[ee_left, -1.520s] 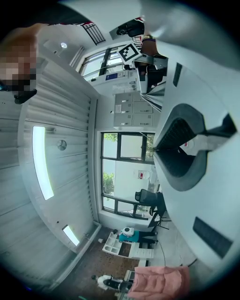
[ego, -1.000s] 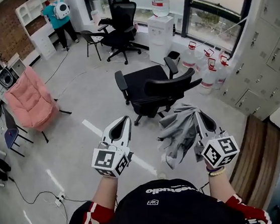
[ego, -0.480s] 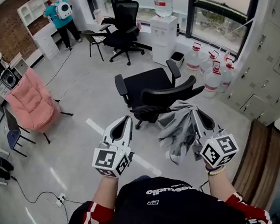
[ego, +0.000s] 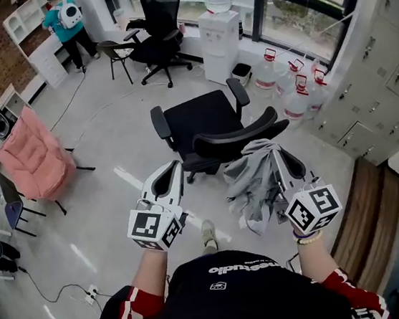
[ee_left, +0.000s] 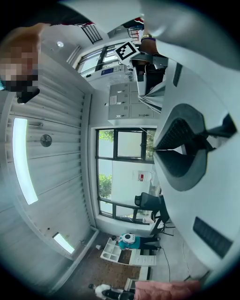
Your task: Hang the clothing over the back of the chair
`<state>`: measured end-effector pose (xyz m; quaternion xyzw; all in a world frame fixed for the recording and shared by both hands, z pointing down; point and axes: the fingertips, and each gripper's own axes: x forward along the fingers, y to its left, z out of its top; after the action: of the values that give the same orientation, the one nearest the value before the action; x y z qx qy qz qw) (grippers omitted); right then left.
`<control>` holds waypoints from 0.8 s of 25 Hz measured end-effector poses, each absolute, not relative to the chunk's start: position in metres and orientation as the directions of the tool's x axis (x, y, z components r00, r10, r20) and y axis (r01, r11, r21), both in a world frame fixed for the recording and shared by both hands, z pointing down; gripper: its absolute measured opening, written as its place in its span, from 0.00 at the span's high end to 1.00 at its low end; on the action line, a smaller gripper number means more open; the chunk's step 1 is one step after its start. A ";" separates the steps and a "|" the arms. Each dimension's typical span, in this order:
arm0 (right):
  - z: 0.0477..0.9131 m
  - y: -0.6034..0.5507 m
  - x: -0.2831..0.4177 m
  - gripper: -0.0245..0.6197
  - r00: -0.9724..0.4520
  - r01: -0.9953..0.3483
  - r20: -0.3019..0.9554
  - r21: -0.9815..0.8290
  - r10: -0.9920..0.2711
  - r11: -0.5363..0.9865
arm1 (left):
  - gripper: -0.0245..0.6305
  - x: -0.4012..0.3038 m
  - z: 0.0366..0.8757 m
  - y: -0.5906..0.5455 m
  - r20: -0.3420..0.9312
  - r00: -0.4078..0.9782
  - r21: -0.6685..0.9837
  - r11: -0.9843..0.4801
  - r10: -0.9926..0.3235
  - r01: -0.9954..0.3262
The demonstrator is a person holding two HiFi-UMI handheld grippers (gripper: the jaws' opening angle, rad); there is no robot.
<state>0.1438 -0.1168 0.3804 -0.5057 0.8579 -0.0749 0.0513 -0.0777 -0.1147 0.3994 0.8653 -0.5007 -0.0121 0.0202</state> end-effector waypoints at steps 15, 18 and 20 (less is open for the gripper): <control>0.371 -0.270 0.101 0.94 -0.374 -0.914 -0.017 -0.164 -0.927 0.372 | 0.93 -0.119 0.380 -0.294 -0.040 0.604 0.032 -0.605 -0.796 -0.795; 0.373 -0.289 0.104 0.94 -0.373 -0.915 -0.005 -0.164 -0.928 0.369 | 0.93 -0.112 0.385 -0.317 -0.028 0.614 0.054 -0.614 -0.789 -0.787; 0.373 -0.298 0.104 0.94 -0.381 -0.913 0.007 -0.161 -0.925 0.375 | 0.93 -0.106 0.387 -0.324 -0.024 0.622 0.072 -0.622 -0.783 -0.780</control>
<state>0.1041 -0.2975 0.3732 -0.5549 0.8280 -0.0688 0.0422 -0.1057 -0.3242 0.3871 0.9002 -0.4339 -0.0264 0.0272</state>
